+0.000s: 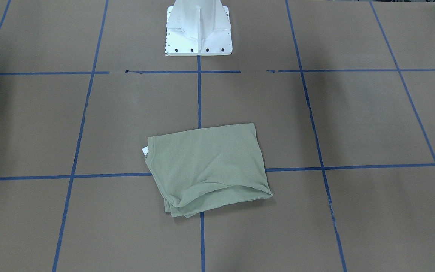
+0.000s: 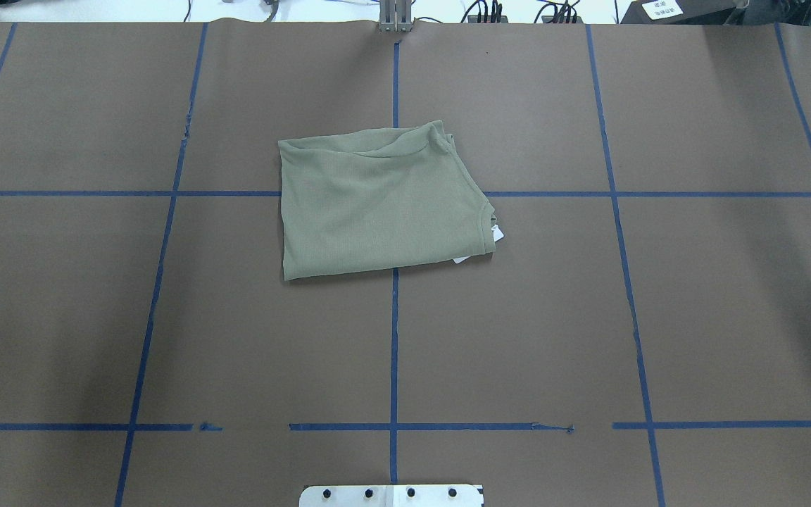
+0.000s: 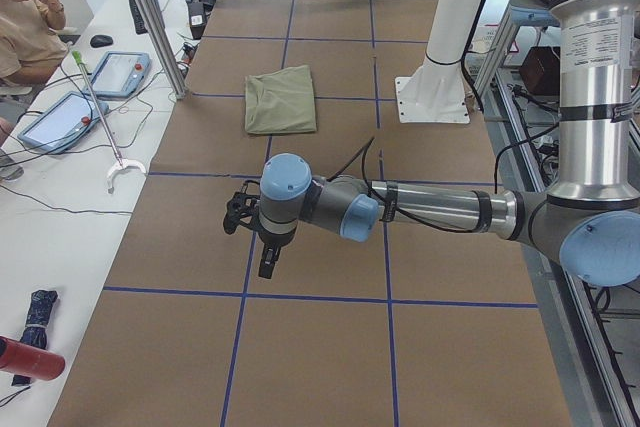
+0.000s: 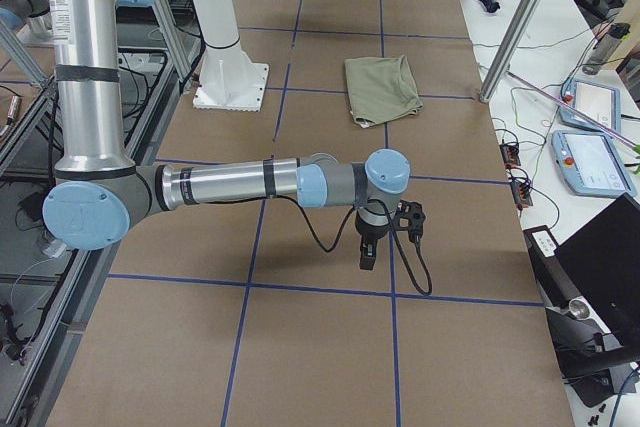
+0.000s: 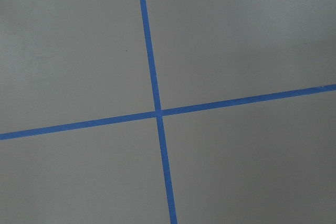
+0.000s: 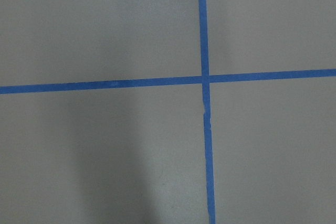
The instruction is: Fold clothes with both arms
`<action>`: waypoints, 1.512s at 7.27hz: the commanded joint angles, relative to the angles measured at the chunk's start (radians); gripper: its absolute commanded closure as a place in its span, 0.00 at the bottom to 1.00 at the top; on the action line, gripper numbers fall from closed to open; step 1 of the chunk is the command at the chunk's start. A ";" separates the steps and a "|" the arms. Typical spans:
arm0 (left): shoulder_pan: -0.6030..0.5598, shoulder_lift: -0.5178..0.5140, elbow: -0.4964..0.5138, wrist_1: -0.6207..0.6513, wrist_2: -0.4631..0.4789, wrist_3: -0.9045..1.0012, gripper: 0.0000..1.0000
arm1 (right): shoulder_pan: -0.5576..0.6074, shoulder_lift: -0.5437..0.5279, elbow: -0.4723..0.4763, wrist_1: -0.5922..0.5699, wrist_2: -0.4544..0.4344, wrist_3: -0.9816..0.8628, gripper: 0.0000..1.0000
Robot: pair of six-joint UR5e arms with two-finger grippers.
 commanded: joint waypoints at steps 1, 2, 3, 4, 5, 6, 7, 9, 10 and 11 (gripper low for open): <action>0.000 -0.008 -0.001 -0.001 0.001 -0.001 0.00 | 0.001 0.002 0.003 0.001 0.003 -0.001 0.00; 0.000 -0.008 0.005 -0.004 0.004 0.000 0.00 | -0.001 0.002 0.003 0.001 0.003 -0.001 0.00; 0.000 0.000 -0.002 -0.003 -0.001 0.006 0.00 | -0.001 0.002 0.007 0.001 0.003 -0.001 0.00; 0.000 -0.005 -0.001 -0.004 0.002 0.006 0.00 | -0.001 0.004 0.006 0.001 0.003 -0.001 0.00; 0.000 -0.006 0.002 -0.006 0.002 0.006 0.00 | -0.001 0.002 0.004 0.001 0.003 -0.001 0.00; -0.002 -0.003 -0.013 -0.004 -0.002 0.006 0.00 | -0.001 0.005 0.001 0.001 0.003 -0.001 0.00; 0.000 -0.006 -0.009 -0.006 0.002 0.006 0.00 | 0.001 0.004 0.006 -0.001 0.004 -0.001 0.00; 0.000 -0.006 -0.013 -0.006 0.002 0.003 0.00 | -0.001 0.005 0.004 0.001 0.004 -0.001 0.00; 0.000 -0.006 -0.013 -0.006 0.002 0.003 0.00 | -0.001 0.005 0.004 0.001 0.004 -0.001 0.00; 0.000 -0.006 -0.013 -0.006 0.002 0.003 0.00 | -0.001 0.005 0.003 0.001 0.004 -0.001 0.00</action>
